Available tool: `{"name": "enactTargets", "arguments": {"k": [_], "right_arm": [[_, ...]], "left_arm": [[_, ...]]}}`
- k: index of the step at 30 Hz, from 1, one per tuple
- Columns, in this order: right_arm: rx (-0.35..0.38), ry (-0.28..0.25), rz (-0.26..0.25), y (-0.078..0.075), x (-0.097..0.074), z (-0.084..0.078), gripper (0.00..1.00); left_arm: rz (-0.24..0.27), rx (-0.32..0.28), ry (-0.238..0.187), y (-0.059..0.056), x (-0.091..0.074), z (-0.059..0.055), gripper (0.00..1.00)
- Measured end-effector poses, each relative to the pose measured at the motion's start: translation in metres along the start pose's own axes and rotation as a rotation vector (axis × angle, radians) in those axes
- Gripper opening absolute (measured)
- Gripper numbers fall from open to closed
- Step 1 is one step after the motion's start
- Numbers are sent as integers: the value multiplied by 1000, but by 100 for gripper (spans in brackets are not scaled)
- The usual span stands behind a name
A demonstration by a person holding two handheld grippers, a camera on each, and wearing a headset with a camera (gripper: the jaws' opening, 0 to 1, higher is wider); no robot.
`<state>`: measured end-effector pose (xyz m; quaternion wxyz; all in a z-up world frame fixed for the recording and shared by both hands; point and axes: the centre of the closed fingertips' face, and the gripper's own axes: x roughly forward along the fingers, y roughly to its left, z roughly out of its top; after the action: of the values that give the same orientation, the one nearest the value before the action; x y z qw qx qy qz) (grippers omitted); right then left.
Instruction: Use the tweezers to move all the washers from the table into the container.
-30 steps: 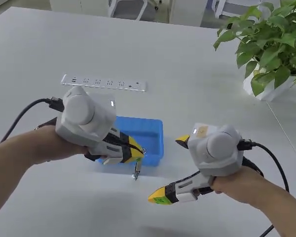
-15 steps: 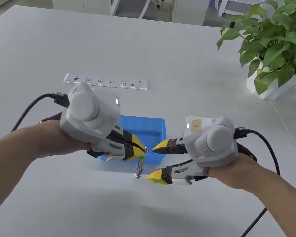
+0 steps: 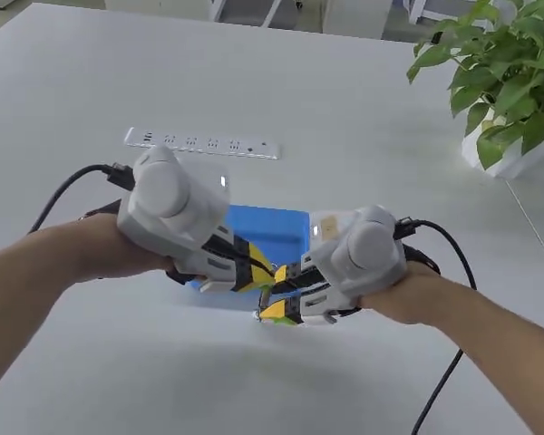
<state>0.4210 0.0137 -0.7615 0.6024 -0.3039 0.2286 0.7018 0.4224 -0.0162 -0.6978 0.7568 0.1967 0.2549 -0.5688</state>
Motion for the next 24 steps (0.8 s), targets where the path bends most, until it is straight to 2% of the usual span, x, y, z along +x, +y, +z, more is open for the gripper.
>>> {"name": "enactTargets", "arguments": {"k": [3,10,24], "right_arm": [[-17,11,-2,-1,1,-1,10],[-35,41,11,0,4,-5,9],[5,39,-2,0,4,-6,7]], "left_arm": [[-9,3,-2,-2,1,0,5],[-11,4,-4,-3,3,0,5],[12,5,15,-2,3,0,6]]}}
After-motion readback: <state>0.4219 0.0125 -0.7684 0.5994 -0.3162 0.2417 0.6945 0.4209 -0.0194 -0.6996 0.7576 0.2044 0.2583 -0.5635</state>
